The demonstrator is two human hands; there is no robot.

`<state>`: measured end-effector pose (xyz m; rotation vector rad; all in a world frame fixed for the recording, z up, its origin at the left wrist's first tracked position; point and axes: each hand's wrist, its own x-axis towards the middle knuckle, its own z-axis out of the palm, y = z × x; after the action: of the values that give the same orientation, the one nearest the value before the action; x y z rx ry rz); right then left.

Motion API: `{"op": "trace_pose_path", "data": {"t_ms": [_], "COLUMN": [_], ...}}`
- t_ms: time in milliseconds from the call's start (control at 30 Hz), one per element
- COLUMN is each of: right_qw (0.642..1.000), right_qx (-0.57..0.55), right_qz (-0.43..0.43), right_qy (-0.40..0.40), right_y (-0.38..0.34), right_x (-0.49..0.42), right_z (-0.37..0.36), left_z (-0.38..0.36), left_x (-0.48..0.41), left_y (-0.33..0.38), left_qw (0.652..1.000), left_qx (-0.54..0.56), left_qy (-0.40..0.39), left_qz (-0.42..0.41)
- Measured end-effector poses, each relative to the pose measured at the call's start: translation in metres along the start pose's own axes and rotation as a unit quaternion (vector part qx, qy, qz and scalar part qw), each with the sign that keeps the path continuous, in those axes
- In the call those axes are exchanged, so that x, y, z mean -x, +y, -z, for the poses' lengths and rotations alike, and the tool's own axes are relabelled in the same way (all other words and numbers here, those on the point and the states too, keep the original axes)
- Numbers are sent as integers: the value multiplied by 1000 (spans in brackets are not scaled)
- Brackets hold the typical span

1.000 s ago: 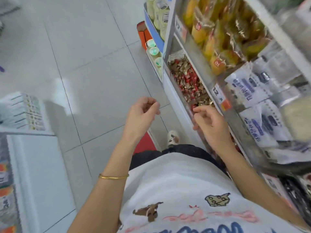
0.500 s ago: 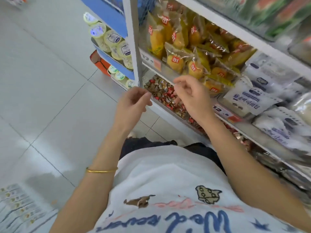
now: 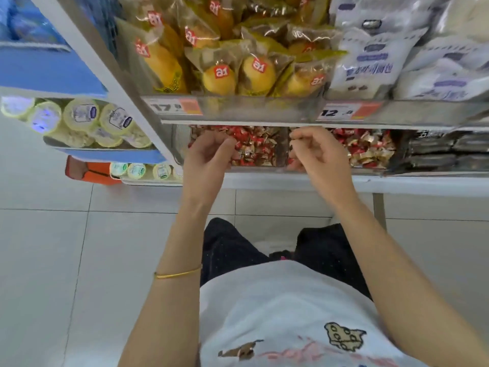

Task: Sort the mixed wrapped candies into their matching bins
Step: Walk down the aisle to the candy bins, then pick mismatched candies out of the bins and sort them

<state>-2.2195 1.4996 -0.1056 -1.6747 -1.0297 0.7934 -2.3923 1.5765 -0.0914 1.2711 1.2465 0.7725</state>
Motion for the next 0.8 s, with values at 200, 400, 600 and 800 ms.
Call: {"op": "trace_pose_path", "data": {"t_ms": [200,400,600,800], "right_qw": [1000,997,981,982], "right_qx": [-17,-24,-49,-26], "right_qz": [14,64,179,188], "right_qy": [22,25,56,13], "right_y": [113,238,308,299], "right_x": [-15,-34,-45,-37], "right_z": [-7,-30,-44,-49], "left_z": [-54,-85,-107,-99], "left_x": [-23,-62,-94,-91], "left_y": [-106,-227,-303,-308], "left_qw": [999,995,975,965], "left_qx": [18,13,2,-45], "left_qy": [12,46,83,99], "left_qz": [-28,-92,-207,-239]}}
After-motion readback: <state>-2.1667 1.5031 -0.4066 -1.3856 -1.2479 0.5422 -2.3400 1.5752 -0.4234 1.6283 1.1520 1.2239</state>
